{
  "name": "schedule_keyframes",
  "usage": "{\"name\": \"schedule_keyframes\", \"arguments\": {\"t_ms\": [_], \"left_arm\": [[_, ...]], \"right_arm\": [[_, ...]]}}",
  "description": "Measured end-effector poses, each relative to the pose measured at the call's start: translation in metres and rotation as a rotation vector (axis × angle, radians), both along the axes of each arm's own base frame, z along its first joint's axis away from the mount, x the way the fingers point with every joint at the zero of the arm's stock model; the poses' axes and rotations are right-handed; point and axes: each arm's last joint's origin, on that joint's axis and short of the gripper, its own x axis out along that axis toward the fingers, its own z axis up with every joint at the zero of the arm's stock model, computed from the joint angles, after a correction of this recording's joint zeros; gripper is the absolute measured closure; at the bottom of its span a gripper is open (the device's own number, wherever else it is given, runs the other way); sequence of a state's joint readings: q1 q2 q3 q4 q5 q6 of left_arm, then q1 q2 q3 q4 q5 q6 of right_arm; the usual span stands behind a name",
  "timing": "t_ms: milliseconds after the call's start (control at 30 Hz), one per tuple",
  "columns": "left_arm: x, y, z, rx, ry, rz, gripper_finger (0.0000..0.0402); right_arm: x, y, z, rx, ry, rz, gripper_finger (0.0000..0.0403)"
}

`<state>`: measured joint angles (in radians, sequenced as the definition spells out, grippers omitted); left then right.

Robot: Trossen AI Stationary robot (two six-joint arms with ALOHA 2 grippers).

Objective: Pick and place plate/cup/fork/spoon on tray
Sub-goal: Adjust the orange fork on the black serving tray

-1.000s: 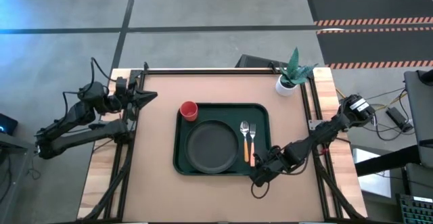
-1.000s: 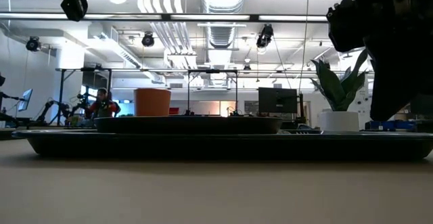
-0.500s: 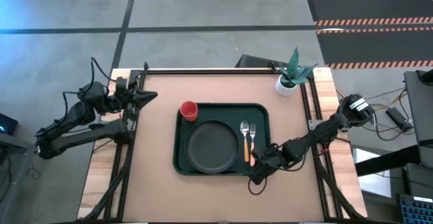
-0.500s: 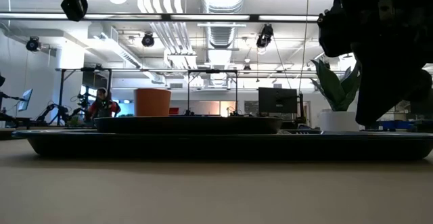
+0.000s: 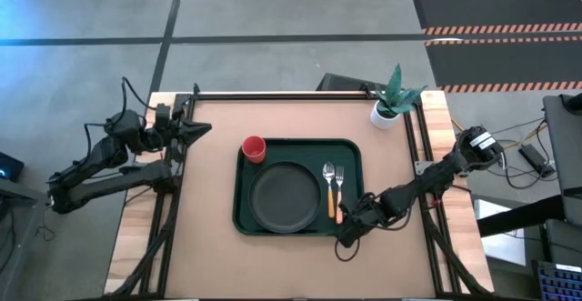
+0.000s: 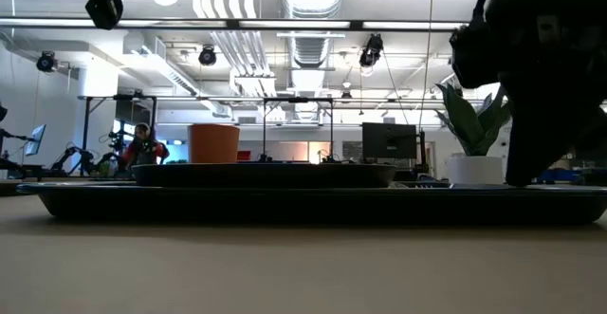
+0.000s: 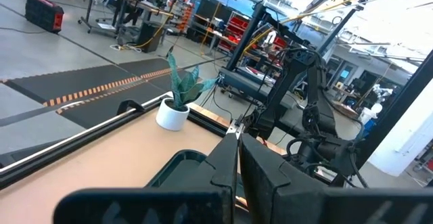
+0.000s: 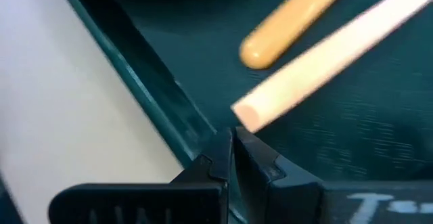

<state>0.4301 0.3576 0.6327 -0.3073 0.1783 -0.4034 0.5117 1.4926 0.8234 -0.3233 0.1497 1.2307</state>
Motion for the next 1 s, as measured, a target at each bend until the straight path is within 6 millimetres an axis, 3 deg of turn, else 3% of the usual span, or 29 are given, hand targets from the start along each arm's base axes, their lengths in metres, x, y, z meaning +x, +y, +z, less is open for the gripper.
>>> {"name": "schedule_keyframes", "arguments": {"t_ms": [400, 1000], "left_arm": [[0.000, 0.000, 0.000, 0.001, 0.000, 0.000, 0.0402], [0.000, 0.000, 0.000, 0.000, -0.001, 0.000, 0.0402]], "right_arm": [[0.012, 0.008, -0.028, 0.046, -0.029, 0.006, 0.0394], [0.011, 0.002, -0.026, 0.013, -0.023, 0.034, 0.0394]]}}
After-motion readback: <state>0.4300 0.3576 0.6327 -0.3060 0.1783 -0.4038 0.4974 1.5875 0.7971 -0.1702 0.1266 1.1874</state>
